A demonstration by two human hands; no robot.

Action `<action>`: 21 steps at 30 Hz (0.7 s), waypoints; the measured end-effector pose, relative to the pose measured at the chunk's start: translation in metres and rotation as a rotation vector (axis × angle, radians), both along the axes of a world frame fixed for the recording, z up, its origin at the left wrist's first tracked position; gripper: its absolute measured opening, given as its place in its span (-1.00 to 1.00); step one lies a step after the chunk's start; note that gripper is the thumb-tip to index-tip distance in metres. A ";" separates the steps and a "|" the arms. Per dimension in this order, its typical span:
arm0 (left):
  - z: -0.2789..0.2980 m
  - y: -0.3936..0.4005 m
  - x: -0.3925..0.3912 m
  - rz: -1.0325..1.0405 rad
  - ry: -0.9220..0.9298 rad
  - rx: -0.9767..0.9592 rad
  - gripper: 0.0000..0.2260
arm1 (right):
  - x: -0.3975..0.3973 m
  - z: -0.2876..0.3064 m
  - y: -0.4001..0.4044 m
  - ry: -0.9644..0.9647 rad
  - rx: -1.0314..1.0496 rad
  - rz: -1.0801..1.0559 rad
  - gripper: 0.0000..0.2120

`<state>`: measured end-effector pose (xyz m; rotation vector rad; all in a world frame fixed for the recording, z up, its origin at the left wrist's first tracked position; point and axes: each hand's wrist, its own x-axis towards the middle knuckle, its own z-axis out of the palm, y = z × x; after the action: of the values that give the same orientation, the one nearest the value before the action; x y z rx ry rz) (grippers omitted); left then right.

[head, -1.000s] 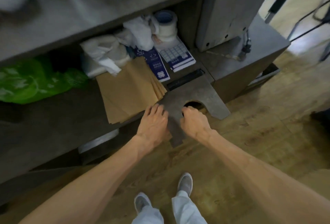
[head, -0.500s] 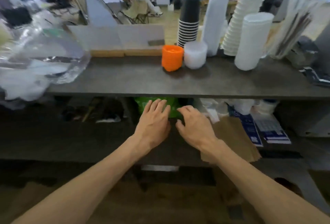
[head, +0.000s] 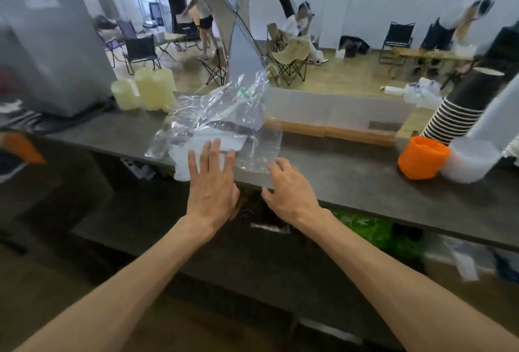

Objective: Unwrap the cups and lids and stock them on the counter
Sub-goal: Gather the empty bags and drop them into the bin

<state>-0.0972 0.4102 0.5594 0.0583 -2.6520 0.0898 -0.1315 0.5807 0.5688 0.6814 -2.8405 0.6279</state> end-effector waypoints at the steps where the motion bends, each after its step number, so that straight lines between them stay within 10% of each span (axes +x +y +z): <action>1: -0.001 -0.011 -0.005 0.022 0.029 0.043 -0.31 | -0.008 0.002 -0.011 0.001 -0.014 -0.007 -0.44; 4: -0.004 -0.041 -0.022 0.090 0.067 0.155 -0.18 | -0.033 0.007 -0.035 -0.021 -0.027 -0.016 -0.36; 9: -0.014 -0.071 -0.047 0.181 -0.003 0.212 -0.06 | -0.064 0.009 -0.059 0.009 -0.109 -0.009 -0.77; 16: -0.031 -0.072 -0.056 -0.083 0.108 0.046 -0.45 | -0.098 0.006 -0.078 -0.134 -0.433 -0.027 -0.84; 21: -0.012 -0.075 -0.070 -0.042 0.120 0.159 -0.19 | -0.094 0.020 -0.072 0.064 -0.458 0.065 -0.79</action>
<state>-0.1676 0.3353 0.5477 0.0586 -2.5341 -0.1339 -0.2252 0.5085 0.5891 0.6920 -2.4855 1.1895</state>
